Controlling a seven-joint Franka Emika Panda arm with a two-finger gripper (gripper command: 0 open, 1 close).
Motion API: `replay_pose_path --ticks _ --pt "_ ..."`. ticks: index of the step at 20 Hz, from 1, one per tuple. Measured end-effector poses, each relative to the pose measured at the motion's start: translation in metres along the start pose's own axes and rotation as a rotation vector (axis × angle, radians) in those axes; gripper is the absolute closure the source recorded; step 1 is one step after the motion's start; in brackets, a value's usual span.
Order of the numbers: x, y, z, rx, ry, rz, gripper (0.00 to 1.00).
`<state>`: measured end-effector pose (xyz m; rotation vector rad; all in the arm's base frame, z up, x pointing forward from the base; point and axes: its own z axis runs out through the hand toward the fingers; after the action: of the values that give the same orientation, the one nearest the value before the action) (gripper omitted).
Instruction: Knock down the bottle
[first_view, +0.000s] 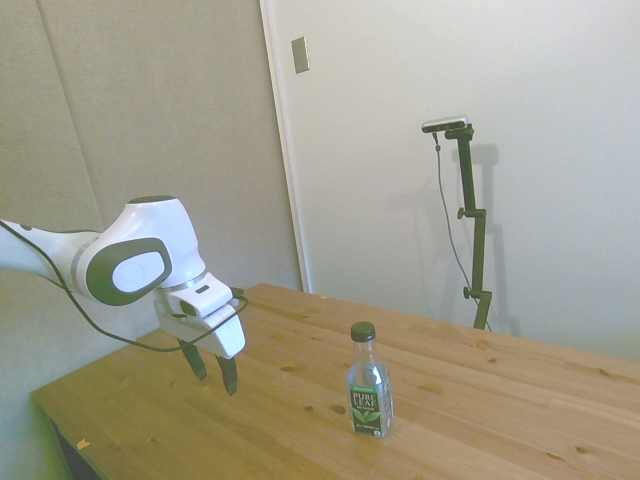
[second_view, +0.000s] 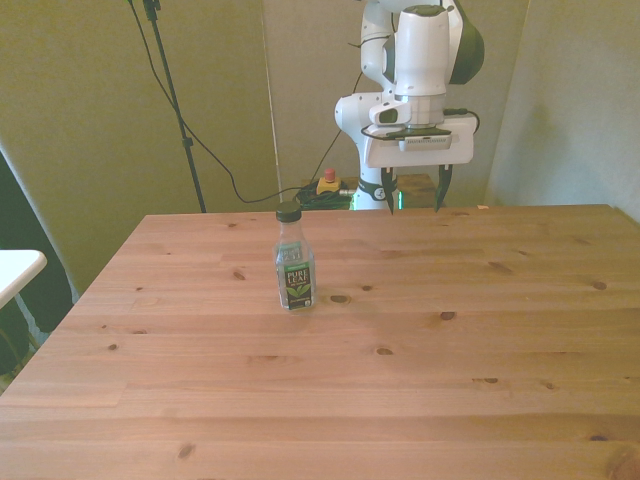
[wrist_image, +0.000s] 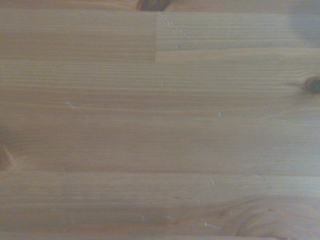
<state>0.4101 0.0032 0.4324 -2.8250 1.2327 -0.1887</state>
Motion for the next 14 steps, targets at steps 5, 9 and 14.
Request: replay_pose_path --ticks 5,9,14 --pt "0.014 0.006 -0.008 0.005 0.024 -0.002 1.0" --pt "0.054 0.035 -0.026 -0.003 0.075 -0.004 1.0" --pt "0.109 0.078 -0.049 -0.017 0.121 -0.016 1.0"
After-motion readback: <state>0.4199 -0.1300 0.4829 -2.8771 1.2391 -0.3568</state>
